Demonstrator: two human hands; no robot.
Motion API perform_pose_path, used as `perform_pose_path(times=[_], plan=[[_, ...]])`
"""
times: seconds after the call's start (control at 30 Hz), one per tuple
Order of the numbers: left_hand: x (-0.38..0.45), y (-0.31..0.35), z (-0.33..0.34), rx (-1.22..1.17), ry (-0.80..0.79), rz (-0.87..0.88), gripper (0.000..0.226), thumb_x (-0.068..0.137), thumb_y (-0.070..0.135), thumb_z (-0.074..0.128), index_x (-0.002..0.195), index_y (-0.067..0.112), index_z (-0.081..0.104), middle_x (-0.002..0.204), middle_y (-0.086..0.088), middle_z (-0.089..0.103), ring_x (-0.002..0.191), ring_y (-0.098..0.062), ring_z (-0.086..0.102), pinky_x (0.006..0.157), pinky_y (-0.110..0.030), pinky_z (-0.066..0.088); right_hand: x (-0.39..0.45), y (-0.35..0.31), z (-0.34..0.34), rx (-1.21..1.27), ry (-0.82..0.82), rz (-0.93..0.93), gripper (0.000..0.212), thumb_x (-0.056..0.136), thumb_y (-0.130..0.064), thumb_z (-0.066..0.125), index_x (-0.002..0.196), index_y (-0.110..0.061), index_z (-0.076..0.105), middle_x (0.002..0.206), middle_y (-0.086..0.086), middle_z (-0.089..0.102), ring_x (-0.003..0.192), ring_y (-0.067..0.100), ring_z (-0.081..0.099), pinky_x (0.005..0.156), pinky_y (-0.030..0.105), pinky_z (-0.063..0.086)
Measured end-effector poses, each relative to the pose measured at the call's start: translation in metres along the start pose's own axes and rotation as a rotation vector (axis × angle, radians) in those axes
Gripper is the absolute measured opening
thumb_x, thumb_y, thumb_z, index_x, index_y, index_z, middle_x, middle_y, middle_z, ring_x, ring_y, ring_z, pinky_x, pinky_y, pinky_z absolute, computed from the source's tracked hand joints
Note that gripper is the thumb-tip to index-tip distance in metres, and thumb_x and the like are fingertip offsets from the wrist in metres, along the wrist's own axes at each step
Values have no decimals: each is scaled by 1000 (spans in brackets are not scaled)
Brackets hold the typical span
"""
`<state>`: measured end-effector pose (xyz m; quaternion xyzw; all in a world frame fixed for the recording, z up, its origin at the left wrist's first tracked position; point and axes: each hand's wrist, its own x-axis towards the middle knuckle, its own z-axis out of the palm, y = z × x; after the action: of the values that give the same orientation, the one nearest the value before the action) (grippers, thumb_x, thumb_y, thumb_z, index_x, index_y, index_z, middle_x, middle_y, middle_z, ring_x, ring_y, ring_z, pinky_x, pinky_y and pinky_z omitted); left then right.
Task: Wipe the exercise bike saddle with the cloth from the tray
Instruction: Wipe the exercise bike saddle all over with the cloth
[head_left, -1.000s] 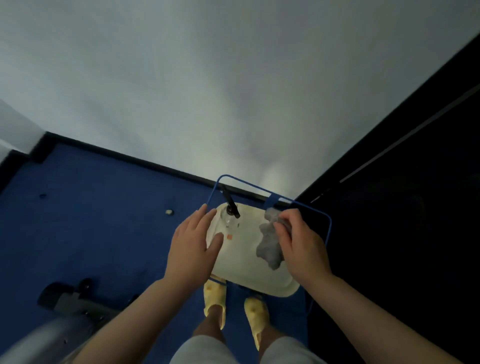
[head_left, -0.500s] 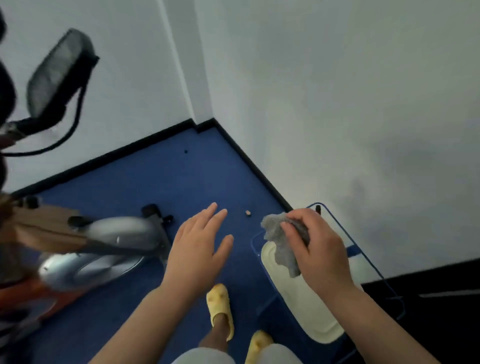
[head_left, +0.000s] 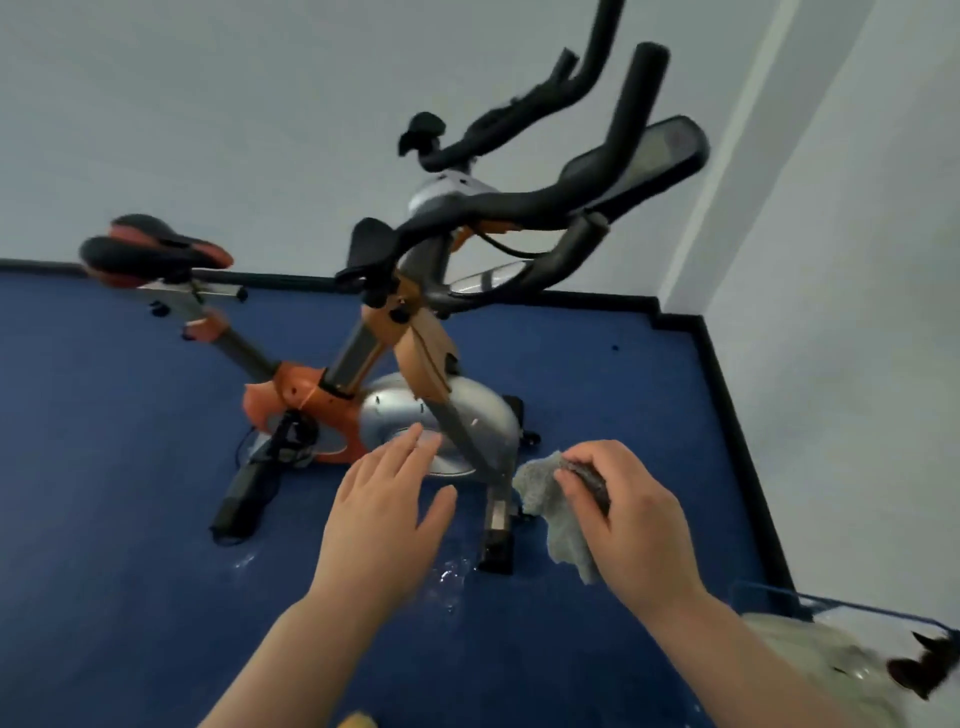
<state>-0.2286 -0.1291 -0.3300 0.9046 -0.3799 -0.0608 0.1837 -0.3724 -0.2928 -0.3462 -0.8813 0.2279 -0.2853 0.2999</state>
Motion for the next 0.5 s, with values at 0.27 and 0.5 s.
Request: perform_pose_path(times=[0.27,0.5], plan=[[-44,-149,-70,-19,99,-240,56,91,48,40,143,36,26,153,17,20,140,-10,19,114,-28,13,37,-112,125,9,-141,-162,3,92,-28,60,93,-25,60,88,-17,59,74,6,58,55,24,49],[-53,-252,-116,0,140,-320,54,92,47,38,144,35,26,153,16,21,139,-9,18,113,-27,13,65,-191,212,32,-227,-229,2,91,-27,61,93,-27,61,91,-16,59,82,3,58,63,21,50]])
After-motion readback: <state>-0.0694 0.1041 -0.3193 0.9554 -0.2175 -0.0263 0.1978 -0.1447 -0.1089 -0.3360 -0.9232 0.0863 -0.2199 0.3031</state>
